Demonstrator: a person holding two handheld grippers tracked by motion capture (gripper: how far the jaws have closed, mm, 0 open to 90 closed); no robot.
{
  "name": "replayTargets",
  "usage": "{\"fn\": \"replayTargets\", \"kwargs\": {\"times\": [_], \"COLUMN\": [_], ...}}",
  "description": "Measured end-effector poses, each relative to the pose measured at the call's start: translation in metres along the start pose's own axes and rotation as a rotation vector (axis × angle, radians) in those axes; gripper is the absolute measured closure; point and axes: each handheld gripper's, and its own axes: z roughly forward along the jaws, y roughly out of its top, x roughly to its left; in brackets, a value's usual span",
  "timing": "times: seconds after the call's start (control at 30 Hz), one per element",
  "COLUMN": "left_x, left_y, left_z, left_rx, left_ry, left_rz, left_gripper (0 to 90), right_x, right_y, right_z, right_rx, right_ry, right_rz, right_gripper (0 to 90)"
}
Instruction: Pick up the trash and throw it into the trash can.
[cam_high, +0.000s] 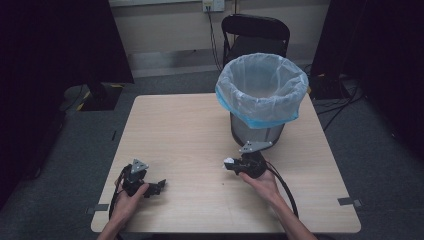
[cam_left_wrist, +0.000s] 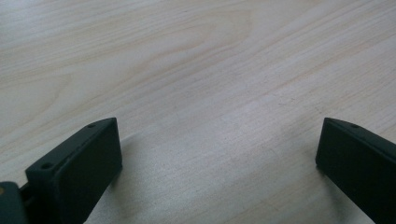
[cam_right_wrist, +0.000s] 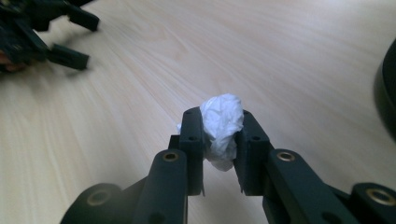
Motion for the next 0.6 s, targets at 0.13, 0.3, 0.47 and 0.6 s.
{"fn": "replayTargets", "kwargs": {"times": [0.13, 0.3, 0.47, 0.6], "left_x": [0.0, 0.0, 0.0, 0.0], "left_y": [0.0, 0.0, 0.0, 0.0], "left_z": [0.0, 0.0, 0.0, 0.0], "left_rx": [-0.005, 0.001, 0.0, 0.0], "left_ry": [0.0, 0.0, -0.001, -0.001], "left_rz": [-0.006, 0.001, -0.001, -0.001], "left_gripper": [0.0, 0.0, 0.0, 0.0], "right_x": [0.006, 0.011, 0.013, 0.016], "right_y": [0.014, 0.026, 0.041, 0.053], "right_z": [-0.008, -0.017, -0.03, -0.04], "right_rx": [-0.016, -0.033, -0.065, -0.088], "right_ry": [0.013, 0.018, 0.02, 0.035], "right_rz": [-0.018, -0.037, -0.041, -0.066], "right_gripper": [76.4, 76.8, 77.1, 77.2]}}
